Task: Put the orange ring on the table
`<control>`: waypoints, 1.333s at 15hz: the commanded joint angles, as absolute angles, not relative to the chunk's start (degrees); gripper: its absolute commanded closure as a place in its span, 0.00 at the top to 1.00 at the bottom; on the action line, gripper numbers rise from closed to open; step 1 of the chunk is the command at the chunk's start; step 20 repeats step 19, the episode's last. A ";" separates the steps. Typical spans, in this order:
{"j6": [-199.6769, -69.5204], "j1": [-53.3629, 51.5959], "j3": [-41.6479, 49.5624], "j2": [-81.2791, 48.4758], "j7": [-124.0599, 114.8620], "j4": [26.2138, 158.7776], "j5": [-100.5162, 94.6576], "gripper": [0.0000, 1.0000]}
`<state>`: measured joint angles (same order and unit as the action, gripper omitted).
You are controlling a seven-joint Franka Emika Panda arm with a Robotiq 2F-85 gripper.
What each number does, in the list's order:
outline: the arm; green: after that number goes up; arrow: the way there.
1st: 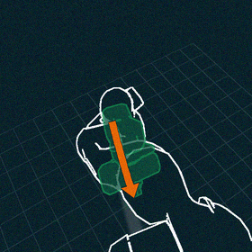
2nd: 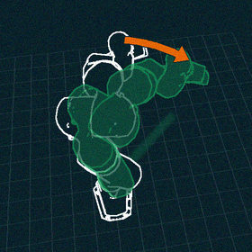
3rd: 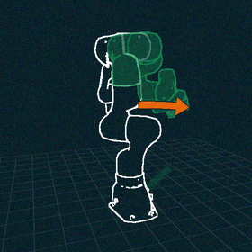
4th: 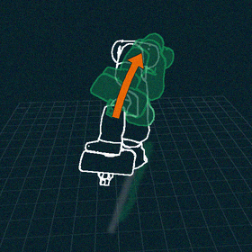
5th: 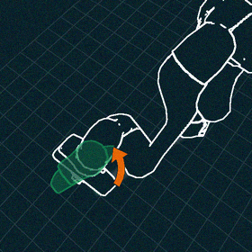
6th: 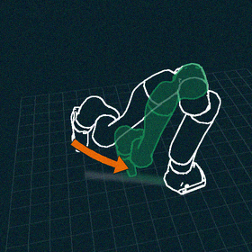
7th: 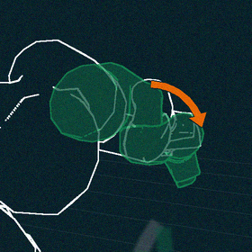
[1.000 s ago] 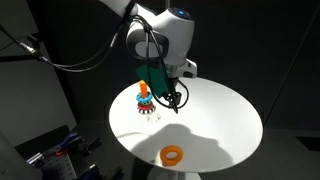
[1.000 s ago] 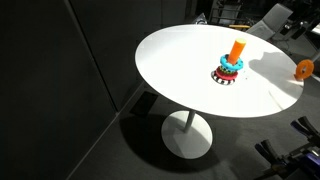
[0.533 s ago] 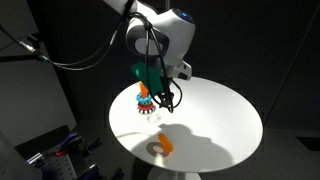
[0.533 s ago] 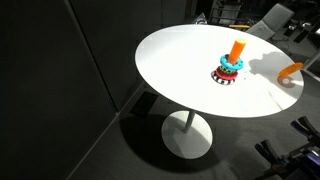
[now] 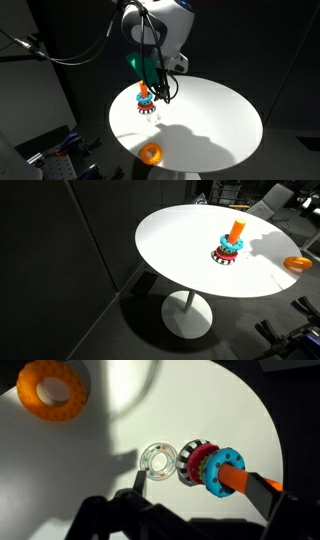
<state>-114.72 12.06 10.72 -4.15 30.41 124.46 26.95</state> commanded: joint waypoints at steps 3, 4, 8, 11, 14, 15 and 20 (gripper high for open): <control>-114.45 11.65 10.55 -0.15 25.32 123.88 23.65 1.00; -114.72 11.54 10.55 0.29 24.35 123.77 23.08 1.00; -114.54 11.03 10.51 1.62 18.69 122.82 18.99 1.00; -114.41 10.71 10.45 2.20 15.27 122.12 16.34 1.00; -114.50 10.51 10.49 2.30 13.70 121.67 15.49 1.00; -114.78 10.58 10.75 1.82 16.06 122.50 16.89 1.00; -114.78 10.52 10.73 1.83 15.67 122.36 16.85 1.00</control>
